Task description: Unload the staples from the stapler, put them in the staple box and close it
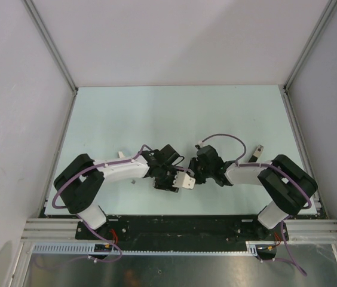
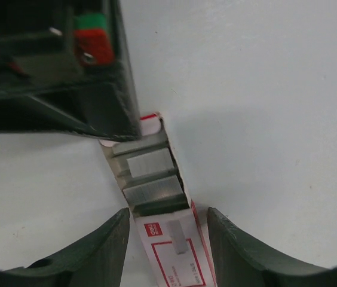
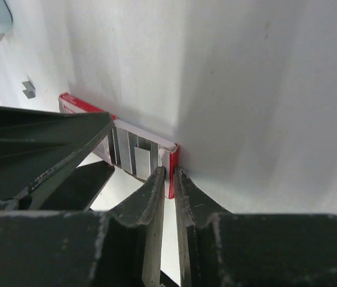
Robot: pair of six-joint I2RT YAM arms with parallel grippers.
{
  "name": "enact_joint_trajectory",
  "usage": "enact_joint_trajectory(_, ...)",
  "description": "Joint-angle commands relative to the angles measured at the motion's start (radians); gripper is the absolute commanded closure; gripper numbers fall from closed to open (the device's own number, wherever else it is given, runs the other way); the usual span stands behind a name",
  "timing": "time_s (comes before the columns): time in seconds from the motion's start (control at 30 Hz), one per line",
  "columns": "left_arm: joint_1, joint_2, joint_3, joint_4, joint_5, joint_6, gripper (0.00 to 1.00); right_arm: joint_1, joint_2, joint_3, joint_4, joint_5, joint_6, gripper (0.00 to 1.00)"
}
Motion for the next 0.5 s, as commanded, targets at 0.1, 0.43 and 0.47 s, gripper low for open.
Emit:
enact_joint_trajectory(0.1, -0.004, 0.036, -0.015, -0.004, -0.024, 0.000, 0.41, 0.050, 0.015, 0.025, 0.032, 0.033, 0.064, 0.84)
enact_joint_trajectory(0.43, 0.025, -0.069, 0.011, -0.041, -0.044, -0.071, 0.07, 0.047, 0.012, 0.024, -0.010, 0.064, 0.073, 0.84)
enact_joint_trajectory(0.47, 0.036, -0.099, 0.018, -0.065, -0.023, -0.076, 0.04, 0.045, 0.012, 0.024, -0.014, 0.065, 0.073, 0.84)
